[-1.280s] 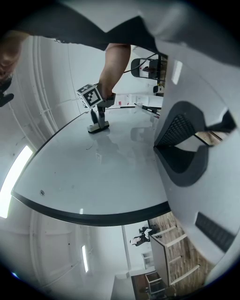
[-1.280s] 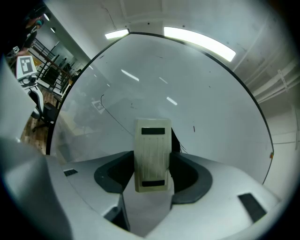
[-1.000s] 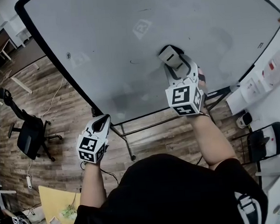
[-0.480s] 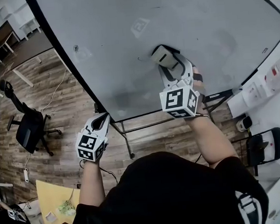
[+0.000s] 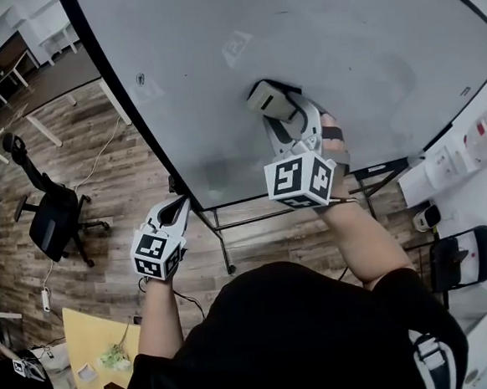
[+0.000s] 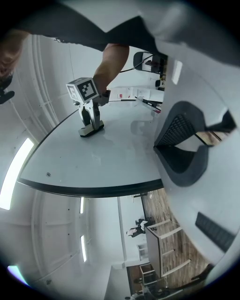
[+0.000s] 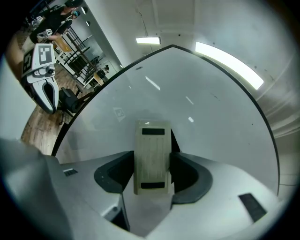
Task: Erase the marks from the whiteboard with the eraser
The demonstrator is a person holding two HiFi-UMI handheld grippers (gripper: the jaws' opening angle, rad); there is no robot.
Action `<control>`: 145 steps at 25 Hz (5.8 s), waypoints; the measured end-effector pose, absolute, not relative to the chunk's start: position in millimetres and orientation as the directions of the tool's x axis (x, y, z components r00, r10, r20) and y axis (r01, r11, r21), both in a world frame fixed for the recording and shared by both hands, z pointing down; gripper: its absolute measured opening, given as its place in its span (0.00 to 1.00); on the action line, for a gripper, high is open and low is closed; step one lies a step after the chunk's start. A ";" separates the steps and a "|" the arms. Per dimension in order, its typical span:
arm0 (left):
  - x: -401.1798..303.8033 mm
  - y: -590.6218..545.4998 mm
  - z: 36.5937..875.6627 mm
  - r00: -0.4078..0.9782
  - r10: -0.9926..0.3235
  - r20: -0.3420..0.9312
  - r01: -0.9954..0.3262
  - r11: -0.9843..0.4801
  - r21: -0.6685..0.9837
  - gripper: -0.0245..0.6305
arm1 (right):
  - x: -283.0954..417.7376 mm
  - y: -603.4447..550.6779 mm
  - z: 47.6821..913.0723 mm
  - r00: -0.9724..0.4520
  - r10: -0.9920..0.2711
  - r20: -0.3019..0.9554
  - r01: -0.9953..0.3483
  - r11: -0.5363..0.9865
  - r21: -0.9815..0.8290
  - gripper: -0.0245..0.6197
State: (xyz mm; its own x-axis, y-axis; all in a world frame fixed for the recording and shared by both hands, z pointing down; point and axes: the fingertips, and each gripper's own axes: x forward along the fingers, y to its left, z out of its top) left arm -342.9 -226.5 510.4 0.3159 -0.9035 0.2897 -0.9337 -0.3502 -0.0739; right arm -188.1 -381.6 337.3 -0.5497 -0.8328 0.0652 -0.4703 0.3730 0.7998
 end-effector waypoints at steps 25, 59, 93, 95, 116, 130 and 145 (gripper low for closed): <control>-366.0 -185.0 508.8 0.239 -0.927 0.288 -0.959 -0.272 -0.080 0.05 | -266.7 -340.0 347.8 -0.611 -0.787 0.085 -0.321 0.344 0.883 0.40; -364.2 -170.1 504.2 0.219 -0.934 0.283 -0.964 -0.252 -0.086 0.05 | -294.5 -322.2 367.9 -0.650 -0.754 0.096 -0.258 0.337 0.906 0.41; -272.1 -213.1 505.9 0.356 -0.884 0.302 -0.915 -0.395 -0.080 0.05 | -149.1 -402.4 351.8 -0.515 -0.852 0.089 -0.413 0.338 0.846 0.41; -269.0 -214.6 506.5 0.358 -0.882 0.306 -0.914 -0.398 -0.079 0.05 | -140.8 -407.5 351.3 -0.509 -0.856 0.091 -0.421 0.340 0.841 0.41; -240.5 -217.1 501.2 0.386 -0.863 0.325 -0.894 -0.437 -0.097 0.05 | -46.3 -454.4 357.2 -0.431 -0.897 0.098 -0.562 0.352 0.748 0.41; -237.3 -212.4 508.1 0.389 -0.861 0.329 -0.896 -0.437 -0.085 0.05 | -37.6 -459.7 362.3 -0.402 -0.909 0.113 -0.557 0.341 0.757 0.41; -240.6 -206.7 510.0 0.383 -0.862 0.332 -0.897 -0.433 -0.089 0.05 | -28.8 -460.8 366.3 -0.364 -0.924 0.121 -0.555 0.319 0.768 0.41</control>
State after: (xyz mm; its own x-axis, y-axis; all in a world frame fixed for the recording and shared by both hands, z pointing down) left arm -240.6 -206.7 510.0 0.3832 -0.8620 0.3317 -0.8970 -0.4329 -0.0889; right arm -28.8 -460.8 366.3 -0.3638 -0.9236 0.1210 -0.5555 0.3194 0.7678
